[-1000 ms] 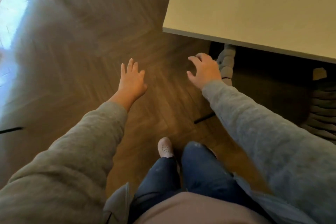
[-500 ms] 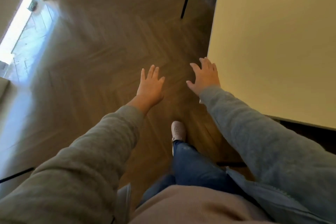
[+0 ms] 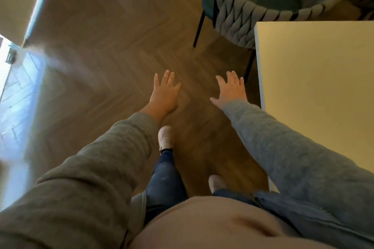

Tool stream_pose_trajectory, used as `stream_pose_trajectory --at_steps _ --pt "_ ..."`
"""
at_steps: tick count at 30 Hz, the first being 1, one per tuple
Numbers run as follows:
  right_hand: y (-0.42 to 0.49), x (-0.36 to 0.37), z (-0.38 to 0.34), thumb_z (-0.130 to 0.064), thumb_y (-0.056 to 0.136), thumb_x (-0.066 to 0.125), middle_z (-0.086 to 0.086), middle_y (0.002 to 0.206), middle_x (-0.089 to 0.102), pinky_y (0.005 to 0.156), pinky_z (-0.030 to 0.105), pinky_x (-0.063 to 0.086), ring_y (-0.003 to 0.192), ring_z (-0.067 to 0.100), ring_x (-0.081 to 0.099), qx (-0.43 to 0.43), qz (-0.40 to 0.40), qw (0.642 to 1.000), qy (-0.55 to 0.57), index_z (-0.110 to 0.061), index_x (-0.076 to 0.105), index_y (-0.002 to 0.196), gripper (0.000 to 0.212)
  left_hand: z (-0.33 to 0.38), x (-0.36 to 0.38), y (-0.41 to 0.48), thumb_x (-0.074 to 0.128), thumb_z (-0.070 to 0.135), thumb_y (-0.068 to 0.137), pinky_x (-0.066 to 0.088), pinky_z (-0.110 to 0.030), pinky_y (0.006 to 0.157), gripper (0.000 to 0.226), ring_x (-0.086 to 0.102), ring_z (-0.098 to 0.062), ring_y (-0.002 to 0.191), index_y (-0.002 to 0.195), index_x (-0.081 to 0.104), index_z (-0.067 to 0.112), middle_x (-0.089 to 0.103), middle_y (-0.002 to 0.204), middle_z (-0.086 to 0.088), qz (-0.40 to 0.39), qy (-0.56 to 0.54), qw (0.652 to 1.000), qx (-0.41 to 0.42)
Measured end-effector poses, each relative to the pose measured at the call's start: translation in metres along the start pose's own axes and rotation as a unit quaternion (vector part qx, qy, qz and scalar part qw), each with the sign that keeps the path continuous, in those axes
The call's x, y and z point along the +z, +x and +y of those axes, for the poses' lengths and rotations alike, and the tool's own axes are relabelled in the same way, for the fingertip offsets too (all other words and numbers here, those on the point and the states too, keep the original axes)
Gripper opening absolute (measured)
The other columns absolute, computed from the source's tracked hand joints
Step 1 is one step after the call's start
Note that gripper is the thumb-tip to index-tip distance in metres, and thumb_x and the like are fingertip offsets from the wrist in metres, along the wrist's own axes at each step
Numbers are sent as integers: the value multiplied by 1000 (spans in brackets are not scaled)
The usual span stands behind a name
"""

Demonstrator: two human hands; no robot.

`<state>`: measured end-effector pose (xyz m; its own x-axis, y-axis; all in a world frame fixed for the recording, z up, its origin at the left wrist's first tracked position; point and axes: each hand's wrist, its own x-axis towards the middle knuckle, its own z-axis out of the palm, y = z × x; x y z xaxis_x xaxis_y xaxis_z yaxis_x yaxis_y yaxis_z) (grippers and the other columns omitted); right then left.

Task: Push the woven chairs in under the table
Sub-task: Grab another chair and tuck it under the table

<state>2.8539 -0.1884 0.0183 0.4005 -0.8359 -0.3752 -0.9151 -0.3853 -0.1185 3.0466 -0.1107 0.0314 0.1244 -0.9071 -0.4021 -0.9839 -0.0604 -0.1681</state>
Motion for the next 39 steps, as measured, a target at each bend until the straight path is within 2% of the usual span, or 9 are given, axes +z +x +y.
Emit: stream_pose_trajectory --at_steps 6,11,17,21,28,34,39 --pt "111 -42 -44 -51 89 61 13 161 11 121 48 8 150 29 2 123 12 990 68 -23 17 154 83 -91 -43 119 55 30 93 1 -58 116 66 -5 -33 148 150 25 20 3 160 -17 8 39 995 89" --pt "180 -72 -61 -51 89 62 13 161 11 121 48 7 150 29 2 180 31 978 103 -22 18 154 84 -138 -83 213 56 30 93 3 -59 116 65 -3 -34 148 150 26 19 5 160 -19 19 61 987 148" --pt "273 -106 -55 -50 88 64 13 162 8 121 48 4 150 29 1 237 42 964 113 -22 16 154 87 -165 -116 320 55 33 94 2 -59 115 67 -4 -33 148 151 22 20 3 160 -18 16 88 976 196" --pt "361 -135 -44 -55 88 61 12 161 13 121 47 6 149 30 7 256 63 956 126 -23 18 153 85 -183 -145 412 54 33 94 2 -59 115 67 -4 -33 148 152 21 21 3 160 -18 24 109 971 211" --pt "510 -193 -12 -58 87 60 13 160 14 121 48 8 149 30 7 290 33 943 161 -20 16 154 88 -205 -221 574 56 35 93 3 -59 116 71 -4 -33 148 153 20 22 2 160 -18 33 173 955 237" --pt "596 -227 13 -58 86 60 13 160 15 120 49 9 149 30 8 357 13 915 186 -21 15 154 90 -207 -277 686 58 34 92 2 -58 116 72 -3 -32 148 152 21 21 3 160 -17 33 195 935 294" --pt "677 -250 37 -57 85 62 14 160 14 120 50 9 149 30 7 443 9 867 226 -20 13 154 92 -213 -324 796 59 34 91 1 -57 117 73 -5 -31 148 152 20 21 1 161 -16 46 226 905 358"
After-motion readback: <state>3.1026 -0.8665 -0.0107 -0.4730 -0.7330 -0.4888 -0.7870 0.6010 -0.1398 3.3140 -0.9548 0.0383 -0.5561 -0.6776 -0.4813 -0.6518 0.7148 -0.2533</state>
